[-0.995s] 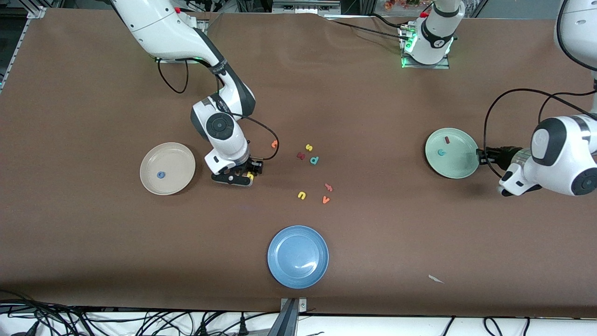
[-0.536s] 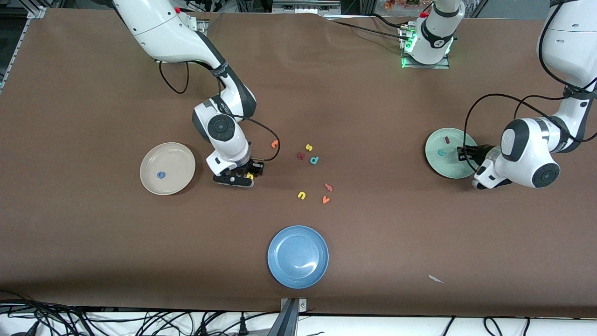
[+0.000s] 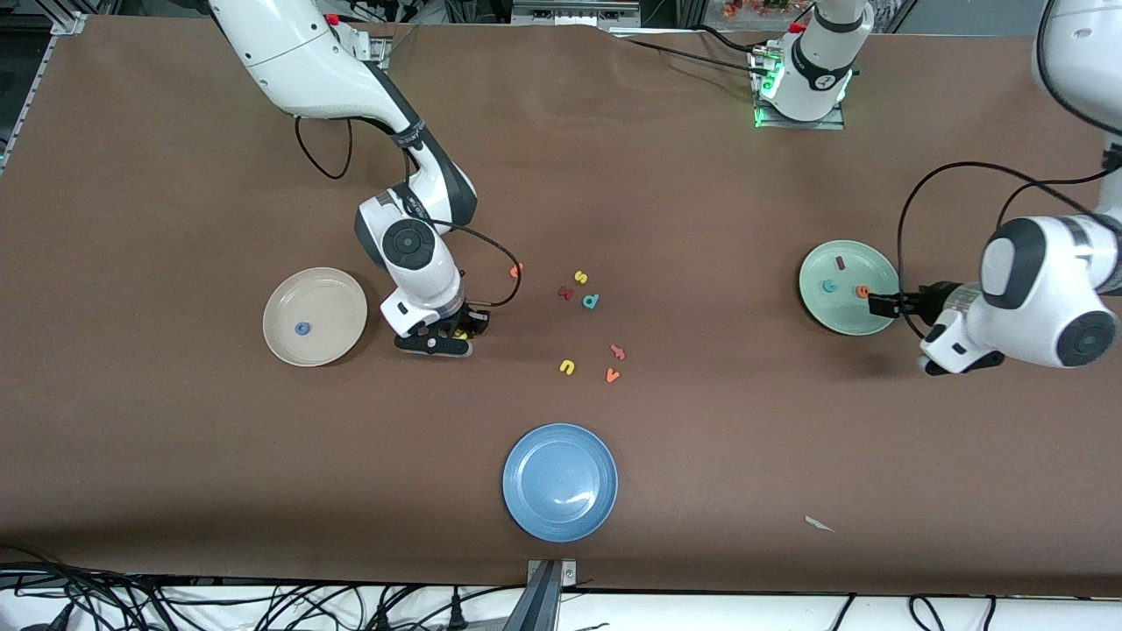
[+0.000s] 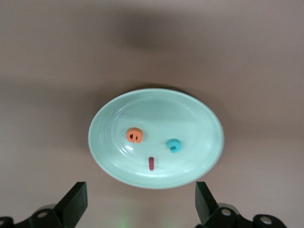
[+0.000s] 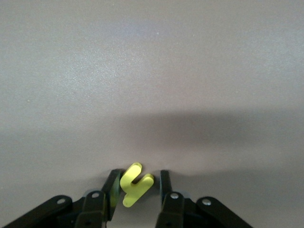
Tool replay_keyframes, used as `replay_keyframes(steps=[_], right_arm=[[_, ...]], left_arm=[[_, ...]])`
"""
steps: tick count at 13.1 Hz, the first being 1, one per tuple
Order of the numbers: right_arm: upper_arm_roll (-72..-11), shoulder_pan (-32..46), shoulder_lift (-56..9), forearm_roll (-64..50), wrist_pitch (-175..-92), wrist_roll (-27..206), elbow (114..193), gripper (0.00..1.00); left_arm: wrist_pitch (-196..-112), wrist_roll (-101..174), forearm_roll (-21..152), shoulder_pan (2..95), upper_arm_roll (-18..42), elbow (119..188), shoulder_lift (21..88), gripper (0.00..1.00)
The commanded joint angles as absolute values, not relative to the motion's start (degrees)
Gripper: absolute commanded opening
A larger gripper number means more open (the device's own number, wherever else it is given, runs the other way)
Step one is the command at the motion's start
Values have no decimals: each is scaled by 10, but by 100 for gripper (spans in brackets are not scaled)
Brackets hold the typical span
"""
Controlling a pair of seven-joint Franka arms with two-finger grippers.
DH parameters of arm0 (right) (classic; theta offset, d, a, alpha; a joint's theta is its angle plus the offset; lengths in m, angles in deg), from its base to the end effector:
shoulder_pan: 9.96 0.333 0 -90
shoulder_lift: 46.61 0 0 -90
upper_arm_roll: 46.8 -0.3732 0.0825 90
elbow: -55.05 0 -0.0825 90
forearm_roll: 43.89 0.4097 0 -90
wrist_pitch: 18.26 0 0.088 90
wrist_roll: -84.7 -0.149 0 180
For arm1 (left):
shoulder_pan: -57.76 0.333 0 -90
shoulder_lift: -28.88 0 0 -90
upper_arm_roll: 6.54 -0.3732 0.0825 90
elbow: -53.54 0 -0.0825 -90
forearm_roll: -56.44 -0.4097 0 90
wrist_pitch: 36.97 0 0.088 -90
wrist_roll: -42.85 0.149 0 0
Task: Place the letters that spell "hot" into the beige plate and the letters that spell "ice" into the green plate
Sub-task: 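Withdraw the left gripper to rest while the right gripper lifts the yellow letter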
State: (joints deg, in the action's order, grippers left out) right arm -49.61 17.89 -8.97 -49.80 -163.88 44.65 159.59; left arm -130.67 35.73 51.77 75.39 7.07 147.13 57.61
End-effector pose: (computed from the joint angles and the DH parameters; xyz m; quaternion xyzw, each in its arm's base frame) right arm 0.6095 0.3575 0.1621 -0.9984 0.0458 -0.0341 0.0051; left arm 0.6446 0.0723 0.3053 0.9671 0.0820 -0.2403 0.0131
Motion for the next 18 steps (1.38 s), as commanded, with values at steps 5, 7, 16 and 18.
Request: replay_keyframes(steps=[5, 7, 16, 18], right_arm=[[-494, 182, -81, -498, -1640, 439, 1585, 34], [-494, 182, -82, -496, -1642, 438, 1585, 42], [-495, 182, -81, -494, -1675, 436, 1592, 39], [-495, 182, -79, -494, -1677, 436, 1592, 48]], left_arm=[[-1187, 358, 501, 703, 66, 1250, 596, 100], [-1176, 358, 501, 695, 65, 1221, 602, 100], [-1109, 356, 509, 649, 61, 1096, 628, 100], [-1122, 360, 509, 652, 61, 1128, 603, 99]])
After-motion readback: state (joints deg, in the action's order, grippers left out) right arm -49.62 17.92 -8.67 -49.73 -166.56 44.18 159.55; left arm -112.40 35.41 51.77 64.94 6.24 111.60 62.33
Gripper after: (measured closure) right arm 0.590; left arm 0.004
